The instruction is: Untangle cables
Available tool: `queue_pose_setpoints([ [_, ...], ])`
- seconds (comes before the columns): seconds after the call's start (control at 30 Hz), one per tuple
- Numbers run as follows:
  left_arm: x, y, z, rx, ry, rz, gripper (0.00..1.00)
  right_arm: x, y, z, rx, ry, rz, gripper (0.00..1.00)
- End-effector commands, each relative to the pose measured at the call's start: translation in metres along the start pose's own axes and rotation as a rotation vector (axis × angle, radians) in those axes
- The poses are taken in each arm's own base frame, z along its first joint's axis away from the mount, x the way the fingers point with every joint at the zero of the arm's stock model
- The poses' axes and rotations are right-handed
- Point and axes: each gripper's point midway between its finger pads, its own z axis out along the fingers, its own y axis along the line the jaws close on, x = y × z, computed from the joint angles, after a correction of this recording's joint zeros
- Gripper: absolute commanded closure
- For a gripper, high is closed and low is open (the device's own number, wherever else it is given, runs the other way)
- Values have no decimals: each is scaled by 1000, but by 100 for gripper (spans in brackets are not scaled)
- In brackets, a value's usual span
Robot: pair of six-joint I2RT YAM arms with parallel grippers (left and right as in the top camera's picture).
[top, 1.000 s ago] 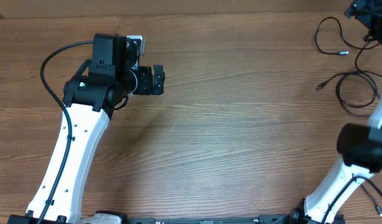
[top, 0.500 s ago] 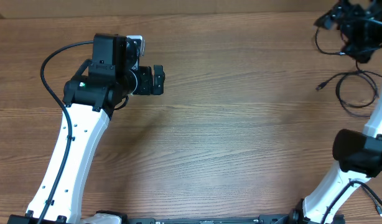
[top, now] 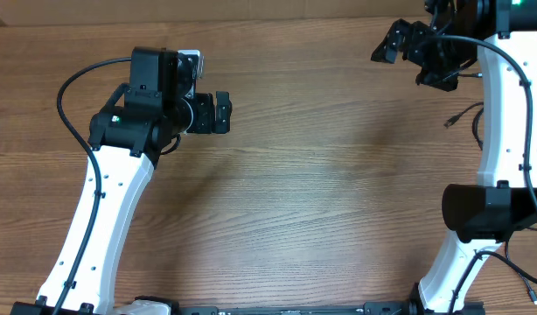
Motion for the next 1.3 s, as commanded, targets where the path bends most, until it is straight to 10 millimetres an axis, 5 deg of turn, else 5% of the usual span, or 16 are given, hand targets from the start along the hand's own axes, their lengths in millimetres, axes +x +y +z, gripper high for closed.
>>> queue_pose_setpoints([
  [0.0, -5, -2, -9, -1, -28, -4, 1, 0, -1, 0, 14, -5, -21, 0],
  [0.8, -4, 1, -6, -12, -21, 6, 0, -1, -1, 0, 14, -6, -22, 0],
  [0.93, -7, 19, -14, -123, -46, 5, 0, -1, -1, 0, 14, -6, -22, 0],
  [1.27, -9, 16, -35, -95, -247, 22, 0, -1, -1, 0, 14, -6, -22, 0],
])
